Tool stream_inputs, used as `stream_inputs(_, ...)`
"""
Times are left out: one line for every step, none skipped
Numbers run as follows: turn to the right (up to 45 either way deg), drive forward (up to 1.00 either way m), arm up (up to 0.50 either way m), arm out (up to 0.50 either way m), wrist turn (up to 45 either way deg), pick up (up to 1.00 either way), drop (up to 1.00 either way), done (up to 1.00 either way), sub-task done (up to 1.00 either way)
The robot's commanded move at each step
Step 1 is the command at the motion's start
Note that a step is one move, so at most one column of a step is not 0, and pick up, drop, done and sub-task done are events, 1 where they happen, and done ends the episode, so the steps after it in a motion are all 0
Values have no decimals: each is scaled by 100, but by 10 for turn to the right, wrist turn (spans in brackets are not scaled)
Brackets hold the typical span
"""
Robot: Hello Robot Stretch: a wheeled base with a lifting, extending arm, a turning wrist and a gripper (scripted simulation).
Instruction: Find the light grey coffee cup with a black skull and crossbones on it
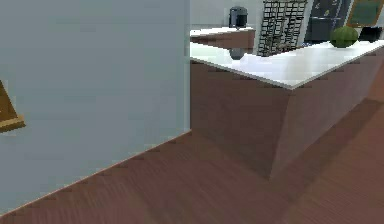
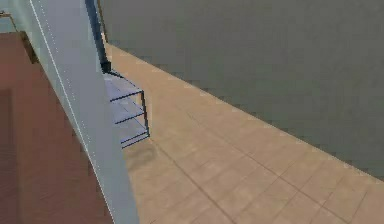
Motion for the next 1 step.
stream_inputs(240,0,0,0,0,0,0,0,0)
